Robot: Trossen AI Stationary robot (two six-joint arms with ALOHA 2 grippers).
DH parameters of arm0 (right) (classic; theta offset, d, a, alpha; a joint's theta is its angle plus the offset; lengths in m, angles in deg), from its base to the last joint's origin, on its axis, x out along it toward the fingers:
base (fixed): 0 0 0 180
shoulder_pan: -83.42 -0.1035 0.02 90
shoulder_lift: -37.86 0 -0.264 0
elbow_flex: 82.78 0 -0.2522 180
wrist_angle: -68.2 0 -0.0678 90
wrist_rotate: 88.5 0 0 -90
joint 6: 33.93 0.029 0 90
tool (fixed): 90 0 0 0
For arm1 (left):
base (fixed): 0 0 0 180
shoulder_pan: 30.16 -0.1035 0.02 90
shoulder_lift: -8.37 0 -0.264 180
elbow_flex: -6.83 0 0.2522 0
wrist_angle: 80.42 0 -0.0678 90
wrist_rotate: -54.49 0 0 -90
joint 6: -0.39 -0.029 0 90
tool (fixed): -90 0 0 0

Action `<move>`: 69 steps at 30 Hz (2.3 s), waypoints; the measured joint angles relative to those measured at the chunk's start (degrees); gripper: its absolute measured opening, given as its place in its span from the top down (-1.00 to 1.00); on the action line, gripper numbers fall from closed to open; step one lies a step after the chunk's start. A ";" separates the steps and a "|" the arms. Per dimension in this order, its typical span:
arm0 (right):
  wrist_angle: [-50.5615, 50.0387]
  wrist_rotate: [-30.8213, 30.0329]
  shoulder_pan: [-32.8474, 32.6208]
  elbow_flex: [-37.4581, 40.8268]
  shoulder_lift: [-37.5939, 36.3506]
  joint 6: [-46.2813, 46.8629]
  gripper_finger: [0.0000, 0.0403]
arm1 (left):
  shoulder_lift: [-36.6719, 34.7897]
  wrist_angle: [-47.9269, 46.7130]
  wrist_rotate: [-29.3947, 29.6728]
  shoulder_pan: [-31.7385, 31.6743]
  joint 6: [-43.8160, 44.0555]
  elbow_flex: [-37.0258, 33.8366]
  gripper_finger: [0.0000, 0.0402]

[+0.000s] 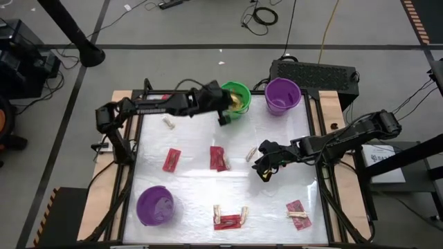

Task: Sort candy by brand, put in halloween buckets
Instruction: Put the yellow candy into the green bucket

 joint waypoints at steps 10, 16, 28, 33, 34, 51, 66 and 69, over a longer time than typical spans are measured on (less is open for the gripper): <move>0.04 -0.15 -0.38 0.00 0.00 0.68 0.35 | -0.13 2.68 -0.19 -7.73 11.72 0.01 0.93; 0.07 -0.15 -0.38 0.00 0.00 0.59 0.35 | -0.13 2.65 -0.65 -7.64 11.65 0.01 0.78; 0.07 -0.75 -0.38 0.00 0.00 0.00 0.35 | -0.13 3.08 0.09 -7.59 11.48 0.01 0.27; 0.07 -1.16 -0.38 0.00 0.00 -0.02 0.35 | -0.13 3.12 0.23 -7.59 12.22 0.01 0.11; 0.07 -1.16 -0.38 0.00 0.00 -0.02 0.35 | -0.13 3.11 0.21 -7.57 13.46 0.01 0.09; 0.05 -1.25 -0.36 0.00 0.00 -0.04 0.35 | -6.68 2.62 -1.75 -6.72 18.05 0.01 0.06; 0.13 -1.68 -0.36 0.00 0.00 -0.31 0.35 | -6.57 -1.44 -4.53 -6.67 21.49 0.01 0.06; 0.13 -1.68 -0.36 0.00 0.00 -0.28 0.35 | -6.27 -3.14 -5.04 -6.67 22.37 -0.04 0.06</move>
